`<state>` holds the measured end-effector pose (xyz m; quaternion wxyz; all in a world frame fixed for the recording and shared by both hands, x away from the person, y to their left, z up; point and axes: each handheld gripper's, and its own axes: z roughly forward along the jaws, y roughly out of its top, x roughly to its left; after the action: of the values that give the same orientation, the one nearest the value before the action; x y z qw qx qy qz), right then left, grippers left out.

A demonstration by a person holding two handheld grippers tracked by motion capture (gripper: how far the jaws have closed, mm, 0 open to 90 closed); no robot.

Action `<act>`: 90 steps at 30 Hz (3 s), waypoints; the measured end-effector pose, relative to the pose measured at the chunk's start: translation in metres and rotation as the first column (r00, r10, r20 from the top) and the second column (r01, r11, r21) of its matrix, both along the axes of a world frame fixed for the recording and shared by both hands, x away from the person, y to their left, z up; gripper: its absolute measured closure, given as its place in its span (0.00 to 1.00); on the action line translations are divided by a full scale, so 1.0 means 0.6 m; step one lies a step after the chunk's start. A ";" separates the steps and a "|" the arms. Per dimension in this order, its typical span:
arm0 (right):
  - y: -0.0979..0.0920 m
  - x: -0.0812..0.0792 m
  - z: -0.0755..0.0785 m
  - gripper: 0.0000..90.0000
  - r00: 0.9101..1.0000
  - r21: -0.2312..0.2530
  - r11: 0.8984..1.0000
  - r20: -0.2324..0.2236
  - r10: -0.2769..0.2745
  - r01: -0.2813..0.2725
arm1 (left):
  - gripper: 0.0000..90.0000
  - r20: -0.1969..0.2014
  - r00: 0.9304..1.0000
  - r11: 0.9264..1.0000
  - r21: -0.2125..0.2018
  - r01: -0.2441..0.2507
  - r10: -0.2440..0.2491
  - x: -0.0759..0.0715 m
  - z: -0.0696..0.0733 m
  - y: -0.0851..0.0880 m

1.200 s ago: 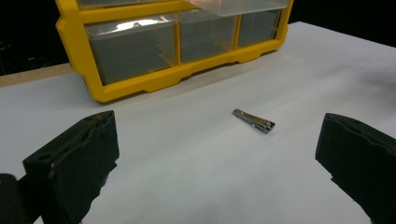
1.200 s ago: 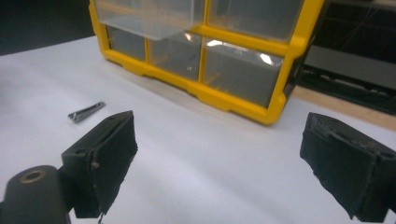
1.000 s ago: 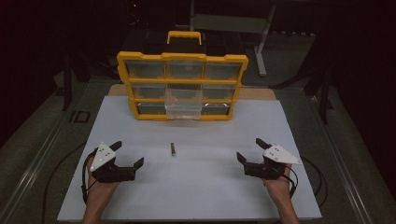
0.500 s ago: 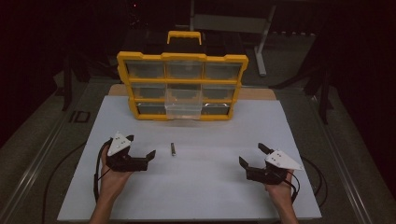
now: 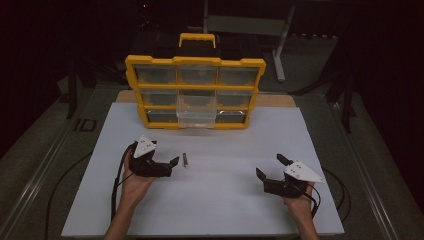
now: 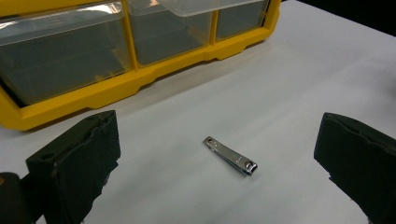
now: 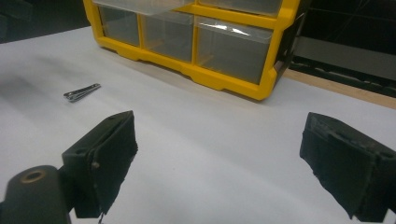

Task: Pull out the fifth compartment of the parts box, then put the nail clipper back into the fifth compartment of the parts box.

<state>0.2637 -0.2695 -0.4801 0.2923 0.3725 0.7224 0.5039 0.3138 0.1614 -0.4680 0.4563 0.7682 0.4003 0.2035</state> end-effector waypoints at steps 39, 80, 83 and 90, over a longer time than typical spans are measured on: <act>0.003 0.001 -0.002 0.12 1.000 -0.020 1.000 -0.005 0.008 -0.008 | 0.01 -0.128 0.988 0.990 0.102 0.094 -0.080 0.059 0.001 -0.093; 0.001 0.000 -0.003 0.12 1.000 -0.011 1.000 -0.009 -0.003 0.003 | 0.09 -0.289 0.957 0.957 0.270 0.103 -0.021 0.084 -0.016 -0.115; 0.001 0.000 -0.003 0.12 1.000 -0.011 1.000 -0.009 -0.004 0.004 | 0.14 -0.294 0.956 0.952 0.289 0.098 -0.009 0.084 -0.019 -0.118; 0.000 0.000 -0.002 0.12 1.000 -0.007 1.000 -0.009 -0.005 0.005 | 0.26 -0.308 0.951 0.934 0.350 0.072 0.042 0.087 -0.027 -0.124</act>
<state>0.2636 -0.2696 -0.4816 0.2914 0.3756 0.7246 0.4989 0.3658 0.0869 -0.4841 0.2421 0.8636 0.4174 0.1462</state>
